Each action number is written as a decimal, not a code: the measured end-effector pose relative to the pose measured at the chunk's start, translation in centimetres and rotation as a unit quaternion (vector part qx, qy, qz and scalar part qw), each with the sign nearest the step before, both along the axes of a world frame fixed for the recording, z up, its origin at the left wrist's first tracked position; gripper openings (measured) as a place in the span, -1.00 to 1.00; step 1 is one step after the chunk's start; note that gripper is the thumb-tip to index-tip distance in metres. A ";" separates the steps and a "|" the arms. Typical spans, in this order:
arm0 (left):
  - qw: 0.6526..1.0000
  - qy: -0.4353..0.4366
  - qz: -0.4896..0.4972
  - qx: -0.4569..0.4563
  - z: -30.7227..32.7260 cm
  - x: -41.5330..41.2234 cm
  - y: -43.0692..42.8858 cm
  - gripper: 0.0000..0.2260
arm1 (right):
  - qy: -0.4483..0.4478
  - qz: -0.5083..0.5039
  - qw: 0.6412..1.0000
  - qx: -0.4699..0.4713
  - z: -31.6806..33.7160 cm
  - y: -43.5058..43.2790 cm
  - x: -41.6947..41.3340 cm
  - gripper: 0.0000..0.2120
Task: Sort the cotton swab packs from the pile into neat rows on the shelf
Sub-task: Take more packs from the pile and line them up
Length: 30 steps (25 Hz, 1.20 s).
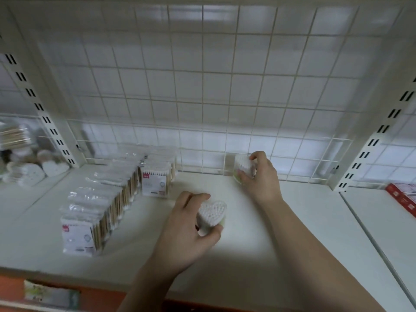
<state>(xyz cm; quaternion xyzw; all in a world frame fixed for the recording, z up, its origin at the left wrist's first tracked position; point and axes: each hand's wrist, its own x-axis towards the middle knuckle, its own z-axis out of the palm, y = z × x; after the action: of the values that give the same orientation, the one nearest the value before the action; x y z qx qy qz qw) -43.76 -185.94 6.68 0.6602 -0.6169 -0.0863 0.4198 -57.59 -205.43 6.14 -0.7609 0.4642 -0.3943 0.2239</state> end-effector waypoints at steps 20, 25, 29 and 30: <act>0.998 0.067 0.012 0.009 -1.0 -4.0 -11.9 -0.56 | 0.172 0.001 0.985 -0.028 -2.9 2.7 -7.8 -0.72; 0.994 0.108 0.030 -0.015 -2.3 -4.7 -12.2 -0.54 | 0.163 -0.002 0.986 -0.035 -2.9 2.7 -7.8 -0.79; 0.994 0.103 0.036 -0.017 -2.4 -4.8 -12.5 -0.53 | 0.163 0.001 0.986 -0.038 -2.8 2.7 -7.8 -0.80; 0.994 0.105 0.037 -0.015 -2.5 -4.8 -12.6 -0.52 | 0.163 0.002 0.986 -0.038 -2.8 2.7 -7.8 -0.80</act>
<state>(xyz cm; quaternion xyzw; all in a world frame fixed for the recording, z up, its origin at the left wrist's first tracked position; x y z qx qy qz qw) -48.58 -198.54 4.22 0.6632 -0.5460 -0.1300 0.4951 -65.41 -202.72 3.30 -0.8236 0.4779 -0.2821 0.1172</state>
